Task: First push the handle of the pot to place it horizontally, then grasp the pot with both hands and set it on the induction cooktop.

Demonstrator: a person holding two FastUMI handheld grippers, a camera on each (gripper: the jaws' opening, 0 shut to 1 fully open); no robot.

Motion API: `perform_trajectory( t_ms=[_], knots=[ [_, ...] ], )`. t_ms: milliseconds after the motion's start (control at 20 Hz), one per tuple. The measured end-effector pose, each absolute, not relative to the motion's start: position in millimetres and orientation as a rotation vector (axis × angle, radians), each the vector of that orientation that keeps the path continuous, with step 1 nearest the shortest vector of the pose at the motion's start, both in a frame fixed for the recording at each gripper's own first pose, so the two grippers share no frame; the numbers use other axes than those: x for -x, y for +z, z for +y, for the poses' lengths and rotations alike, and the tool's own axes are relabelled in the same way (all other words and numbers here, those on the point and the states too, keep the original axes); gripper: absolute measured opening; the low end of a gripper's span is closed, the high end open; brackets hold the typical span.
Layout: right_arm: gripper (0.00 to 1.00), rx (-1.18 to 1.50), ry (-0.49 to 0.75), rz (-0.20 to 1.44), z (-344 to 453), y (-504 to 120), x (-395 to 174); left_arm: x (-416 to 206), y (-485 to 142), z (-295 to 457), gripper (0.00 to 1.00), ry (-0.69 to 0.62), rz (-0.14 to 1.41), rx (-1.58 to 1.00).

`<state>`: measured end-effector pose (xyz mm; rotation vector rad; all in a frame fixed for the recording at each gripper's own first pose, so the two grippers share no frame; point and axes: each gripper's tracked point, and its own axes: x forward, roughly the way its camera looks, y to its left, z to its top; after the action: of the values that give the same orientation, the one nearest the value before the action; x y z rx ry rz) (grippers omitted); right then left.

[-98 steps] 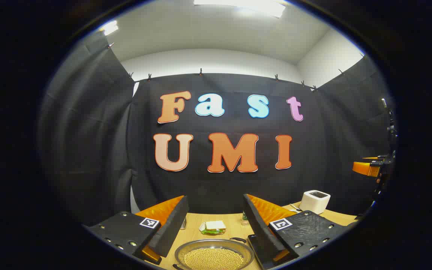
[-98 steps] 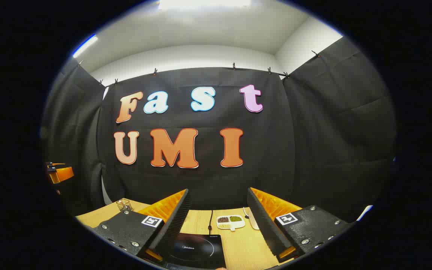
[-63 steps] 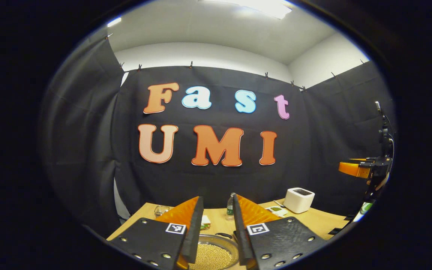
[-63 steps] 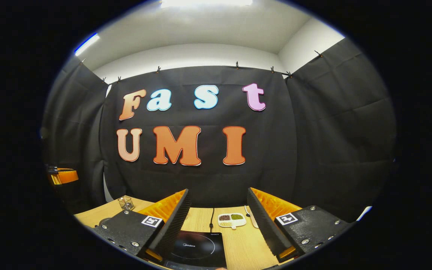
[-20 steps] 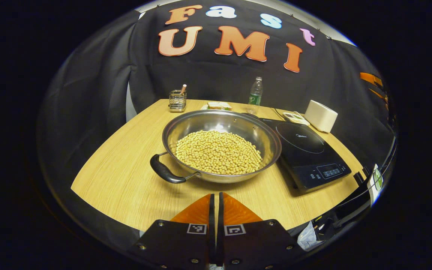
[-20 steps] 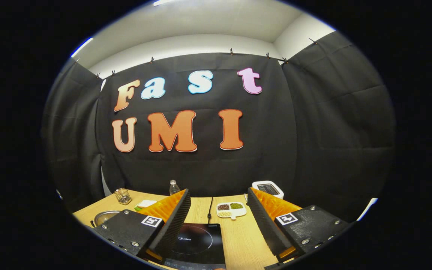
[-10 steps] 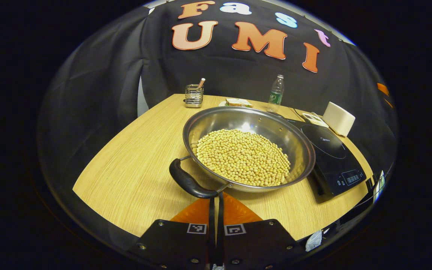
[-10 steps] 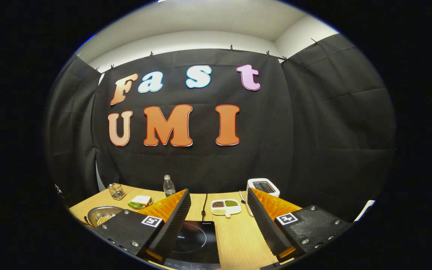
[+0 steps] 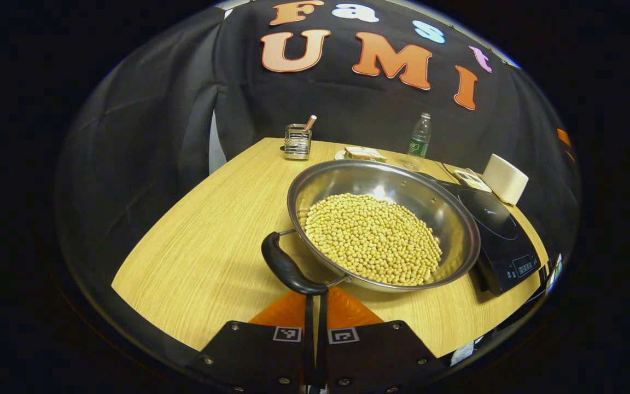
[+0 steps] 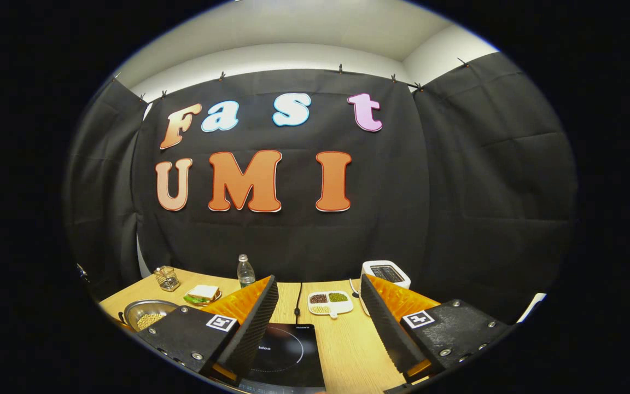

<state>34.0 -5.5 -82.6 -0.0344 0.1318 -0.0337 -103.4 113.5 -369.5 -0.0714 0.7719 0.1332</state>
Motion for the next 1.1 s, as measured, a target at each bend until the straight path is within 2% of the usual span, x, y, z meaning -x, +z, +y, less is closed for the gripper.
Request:
perform_trajectory(
  t_ms=[1100],
  knots=[
    [0.94,0.055,-0.066,0.129,35,-90,-32,34,-391,176,0.02,0.025,0.712,-0.021]
  ],
)
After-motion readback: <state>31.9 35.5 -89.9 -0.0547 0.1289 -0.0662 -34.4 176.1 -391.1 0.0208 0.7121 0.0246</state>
